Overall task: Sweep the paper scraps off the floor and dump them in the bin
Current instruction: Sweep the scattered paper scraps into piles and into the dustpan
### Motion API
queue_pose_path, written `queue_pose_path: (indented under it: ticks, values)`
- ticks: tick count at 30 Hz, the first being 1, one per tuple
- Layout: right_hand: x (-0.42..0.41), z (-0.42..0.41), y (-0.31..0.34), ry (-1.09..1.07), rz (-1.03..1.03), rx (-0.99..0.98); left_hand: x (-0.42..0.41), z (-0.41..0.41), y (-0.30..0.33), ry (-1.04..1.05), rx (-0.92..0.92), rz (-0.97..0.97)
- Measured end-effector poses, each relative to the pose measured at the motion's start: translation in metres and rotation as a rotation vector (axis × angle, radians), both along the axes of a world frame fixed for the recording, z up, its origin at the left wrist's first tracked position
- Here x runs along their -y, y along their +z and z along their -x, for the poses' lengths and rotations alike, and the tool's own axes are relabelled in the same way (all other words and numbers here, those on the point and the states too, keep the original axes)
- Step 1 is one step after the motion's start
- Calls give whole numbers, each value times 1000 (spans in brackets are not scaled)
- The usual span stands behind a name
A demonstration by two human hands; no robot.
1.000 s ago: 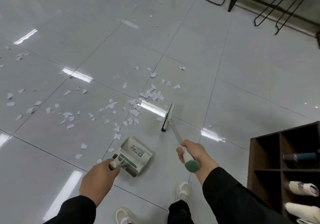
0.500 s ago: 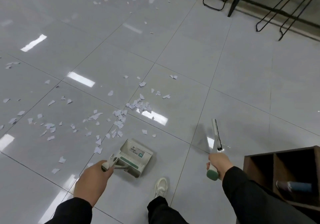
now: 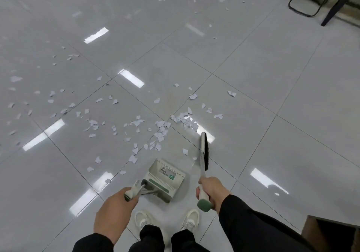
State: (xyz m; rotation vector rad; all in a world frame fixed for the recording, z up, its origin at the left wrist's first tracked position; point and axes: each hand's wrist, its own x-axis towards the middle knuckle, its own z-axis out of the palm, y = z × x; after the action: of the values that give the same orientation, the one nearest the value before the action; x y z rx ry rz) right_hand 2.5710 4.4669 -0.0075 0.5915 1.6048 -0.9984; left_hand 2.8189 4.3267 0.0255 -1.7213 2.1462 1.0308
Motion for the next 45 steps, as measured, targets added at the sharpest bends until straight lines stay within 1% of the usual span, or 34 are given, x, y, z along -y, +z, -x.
queue_pose_path:
  ticks: [1, 2, 4, 5, 7, 11, 15, 19, 24, 26, 31, 34, 38, 41, 43, 45]
  values:
    - [20, -2, 0, 38, 13, 16, 4, -9, 1, 23, 13, -3]
    - [24, 4, 3, 21, 25, 22, 2, -5, 4, 16, 12, -9]
    - [63, -1, 1, 30, 61, 67, 15, -26, 1, 58, 28, -6]
    - [65, 8, 3, 12, 76, 71, 14, -23, 3, 46, 21, -5]
    - [93, 6, 0, 32, 97, 97, 31, -42, -1, 72, 45, -1]
    - [105, 16, 6, -32, 111, 102, 52, -55, -5, 102, 50, -27]
    - [123, 3, 27, 14, 53, 48, 80, -69, 2, 118, 49, -61]
    - [146, -18, 47, -21, 57, 13, 114, -73, 10, 122, 27, -58]
    - [183, -52, 45, 8, -5, -43, 146, -75, 9, 124, 1, -54]
    - [199, -62, 44, -4, -4, -36, 153, -76, 9, 115, 1, -45]
    - [270, -100, 39, 32, 64, 74, 182, -102, 1, 181, 11, -53]
    - [299, -104, 34, 29, 100, 83, 191, -117, -3, 209, 16, -57]
    - [313, -94, 30, 39, 114, 57, 200, -133, -7, 257, -2, -49]
    - [318, -97, 39, 124, 78, 19, 203, -148, -5, 300, -11, -50]
    - [321, -110, 52, 272, 40, -17, 201, -163, 6, 358, -22, -43]
    - [314, -118, 59, 359, 31, -24, 198, -171, 9, 387, -34, -27]
